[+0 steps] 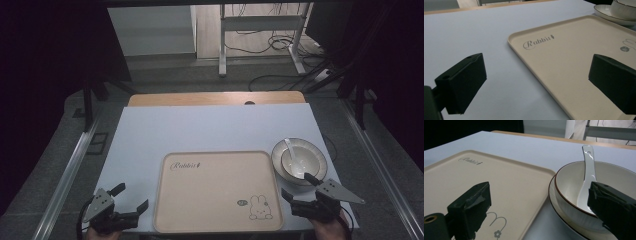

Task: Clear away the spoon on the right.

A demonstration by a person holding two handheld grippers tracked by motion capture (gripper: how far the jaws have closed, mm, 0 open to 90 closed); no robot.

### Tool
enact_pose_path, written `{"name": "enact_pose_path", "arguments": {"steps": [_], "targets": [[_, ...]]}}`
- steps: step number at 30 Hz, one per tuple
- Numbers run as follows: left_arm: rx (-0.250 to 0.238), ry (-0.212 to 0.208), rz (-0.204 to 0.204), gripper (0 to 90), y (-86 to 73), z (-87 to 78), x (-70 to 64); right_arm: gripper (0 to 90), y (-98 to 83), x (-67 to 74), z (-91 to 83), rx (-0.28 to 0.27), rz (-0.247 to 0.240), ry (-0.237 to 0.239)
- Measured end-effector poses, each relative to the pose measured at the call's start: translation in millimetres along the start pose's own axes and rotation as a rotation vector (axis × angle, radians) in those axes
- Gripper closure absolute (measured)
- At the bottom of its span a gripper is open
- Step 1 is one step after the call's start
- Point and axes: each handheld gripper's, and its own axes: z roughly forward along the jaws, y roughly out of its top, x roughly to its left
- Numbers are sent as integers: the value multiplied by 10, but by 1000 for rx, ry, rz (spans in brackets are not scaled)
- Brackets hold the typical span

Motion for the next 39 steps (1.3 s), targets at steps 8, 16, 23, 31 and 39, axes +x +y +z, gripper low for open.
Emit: {"name": "enact_pose_path", "arguments": {"steps": [8,16,23,31,39], "targets": [[15,2,5,17,-2,12,-4,46,74,-18,14,21,-40,13],[22,8,6,22,-4,15,1,13,155,-54,17,9,-14,-5],[25,8,5,22,-5,18,2,0,192,-92,38,34,9,-31],[28,13,6,24,-6,21,1,0,235,-120,44,48,37,-42],[30,17,7,24,-6,23,-1,0,313,-143,66,81,44,-58]]}}
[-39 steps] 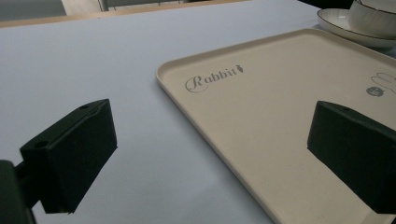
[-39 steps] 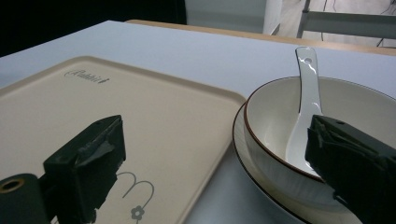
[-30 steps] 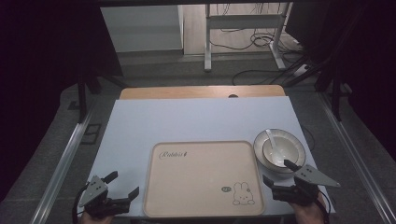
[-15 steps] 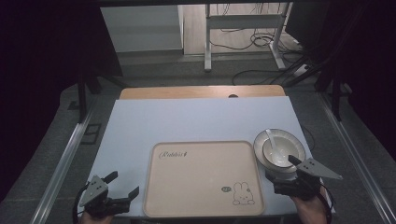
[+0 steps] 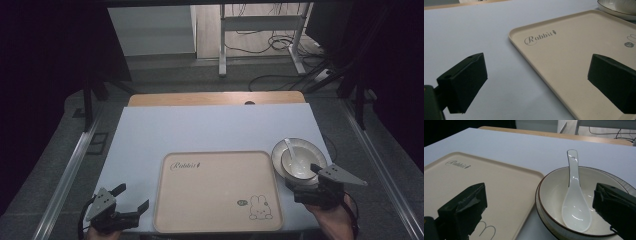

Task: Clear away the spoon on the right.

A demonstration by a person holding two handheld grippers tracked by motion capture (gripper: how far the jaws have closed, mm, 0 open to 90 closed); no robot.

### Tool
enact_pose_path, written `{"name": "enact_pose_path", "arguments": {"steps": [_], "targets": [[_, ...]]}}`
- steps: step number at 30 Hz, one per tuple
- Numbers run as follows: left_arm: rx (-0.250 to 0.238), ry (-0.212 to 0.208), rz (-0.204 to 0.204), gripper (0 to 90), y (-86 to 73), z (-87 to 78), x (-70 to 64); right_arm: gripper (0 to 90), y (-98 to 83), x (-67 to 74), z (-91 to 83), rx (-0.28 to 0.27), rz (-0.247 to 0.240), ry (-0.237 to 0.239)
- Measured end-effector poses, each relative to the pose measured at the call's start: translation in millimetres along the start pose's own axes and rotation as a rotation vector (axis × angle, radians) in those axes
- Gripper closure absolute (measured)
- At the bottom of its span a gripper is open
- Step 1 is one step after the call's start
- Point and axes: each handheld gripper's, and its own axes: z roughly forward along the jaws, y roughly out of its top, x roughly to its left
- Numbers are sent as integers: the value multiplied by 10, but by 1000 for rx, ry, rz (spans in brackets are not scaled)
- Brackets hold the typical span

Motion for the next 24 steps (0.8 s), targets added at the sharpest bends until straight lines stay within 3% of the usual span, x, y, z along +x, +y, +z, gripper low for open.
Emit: {"name": "enact_pose_path", "arguments": {"steps": [11,24], "targets": [[3,3,1,25,1,2,-2,50,128,-46,-3,60,-61,-33],[5,4,1,25,1,3,-3,133,268,-219,69,145,-74,-35]]}}
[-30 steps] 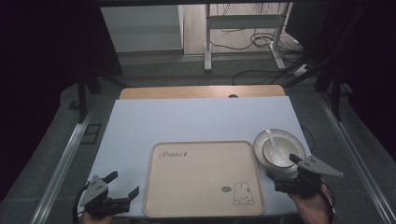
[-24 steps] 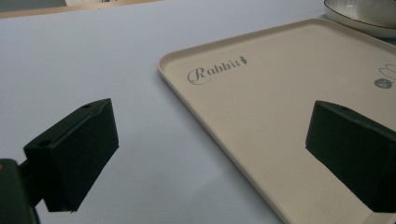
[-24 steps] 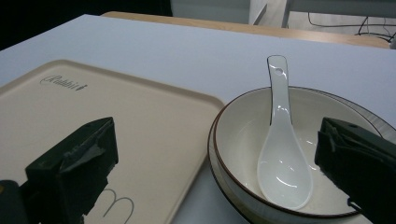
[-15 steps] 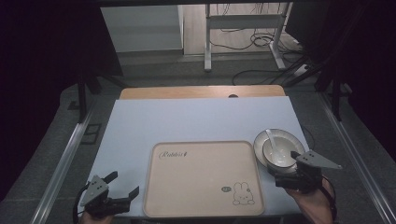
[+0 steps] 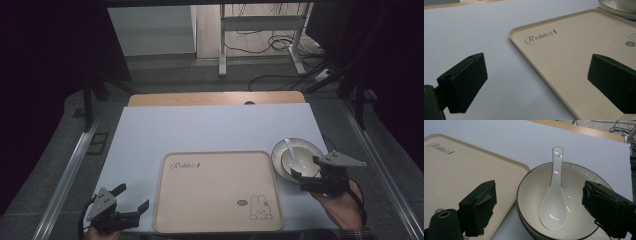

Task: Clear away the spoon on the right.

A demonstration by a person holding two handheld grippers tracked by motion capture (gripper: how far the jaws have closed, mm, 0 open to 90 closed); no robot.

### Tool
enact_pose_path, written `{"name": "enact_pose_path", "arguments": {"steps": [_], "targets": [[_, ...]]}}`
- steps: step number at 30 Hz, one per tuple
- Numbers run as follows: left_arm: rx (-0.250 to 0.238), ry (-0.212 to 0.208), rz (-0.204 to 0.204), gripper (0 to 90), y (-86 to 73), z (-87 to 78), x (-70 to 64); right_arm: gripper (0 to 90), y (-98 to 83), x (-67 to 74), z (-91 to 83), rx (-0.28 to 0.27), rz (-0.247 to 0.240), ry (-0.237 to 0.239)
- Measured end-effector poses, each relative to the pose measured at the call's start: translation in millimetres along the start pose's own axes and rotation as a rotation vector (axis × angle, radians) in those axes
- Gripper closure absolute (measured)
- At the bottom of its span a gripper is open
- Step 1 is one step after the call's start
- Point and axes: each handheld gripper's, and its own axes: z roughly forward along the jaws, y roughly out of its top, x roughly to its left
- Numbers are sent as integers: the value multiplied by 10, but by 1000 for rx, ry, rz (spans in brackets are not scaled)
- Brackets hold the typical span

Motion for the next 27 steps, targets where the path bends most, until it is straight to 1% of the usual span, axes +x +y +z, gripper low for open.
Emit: {"name": "enact_pose_path", "arguments": {"steps": [4,6,8,9,11,12,13,15,16,18,19,21,24,25,27], "targets": [[0,0,0,26,0,0,-1,155,17,-63,71,41,10,7],[0,-1,1,26,0,0,0,164,20,-76,85,48,10,6],[0,0,1,26,0,0,0,207,39,-104,121,68,3,2],[0,0,1,26,0,0,0,207,39,-104,121,68,3,2],[-1,1,1,26,0,0,0,263,51,-119,138,76,-7,7],[0,1,0,26,0,0,1,294,64,-131,163,91,-20,3],[0,1,0,26,0,-1,0,294,64,-131,163,91,-20,3],[0,1,0,26,0,-1,1,329,84,-151,207,110,-28,0],[0,1,0,26,0,-1,1,329,84,-151,207,110,-28,0],[0,1,0,26,0,-1,0,347,101,-166,261,142,-34,-8],[1,1,1,26,0,-1,0,347,101,-166,261,142,-34,-8],[1,1,1,26,0,0,-1,362,119,-189,320,169,-37,-9],[1,2,1,26,0,-1,1,375,131,-202,345,179,-36,-6],[1,2,0,27,0,-1,1,396,147,-216,376,192,-37,-6],[1,2,0,27,0,-1,1,410,153,-228,392,199,-40,-3]]}}
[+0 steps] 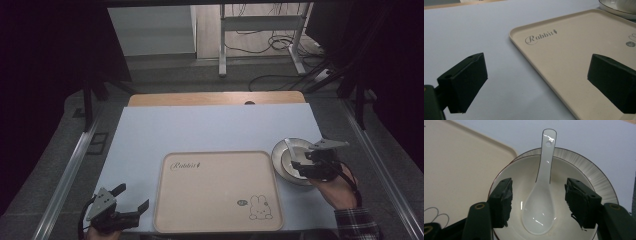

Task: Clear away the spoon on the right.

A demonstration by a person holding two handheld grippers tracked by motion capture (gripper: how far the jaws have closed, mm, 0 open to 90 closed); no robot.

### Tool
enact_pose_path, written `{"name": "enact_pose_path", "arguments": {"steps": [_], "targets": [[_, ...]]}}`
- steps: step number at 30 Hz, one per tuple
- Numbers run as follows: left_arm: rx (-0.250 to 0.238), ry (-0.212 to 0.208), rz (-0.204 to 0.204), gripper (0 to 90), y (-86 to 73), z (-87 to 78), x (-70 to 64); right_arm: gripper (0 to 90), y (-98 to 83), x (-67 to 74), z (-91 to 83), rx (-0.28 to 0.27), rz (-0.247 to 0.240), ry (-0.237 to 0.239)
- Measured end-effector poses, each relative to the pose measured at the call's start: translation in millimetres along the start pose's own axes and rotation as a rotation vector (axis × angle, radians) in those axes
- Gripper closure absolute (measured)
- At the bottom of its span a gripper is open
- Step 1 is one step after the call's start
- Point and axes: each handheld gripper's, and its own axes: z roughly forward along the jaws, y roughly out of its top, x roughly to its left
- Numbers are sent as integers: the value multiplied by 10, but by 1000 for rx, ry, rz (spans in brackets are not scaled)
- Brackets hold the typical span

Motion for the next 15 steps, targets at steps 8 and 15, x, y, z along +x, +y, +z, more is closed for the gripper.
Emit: {"name": "enact_pose_path", "arguments": {"steps": [8,15], "targets": [[-1,2,-1,26,-1,0,3,484,67,-80,141,59,3,14],[0,1,-4,26,-1,-1,5,495,118,-88,217,67,2,1]]}}
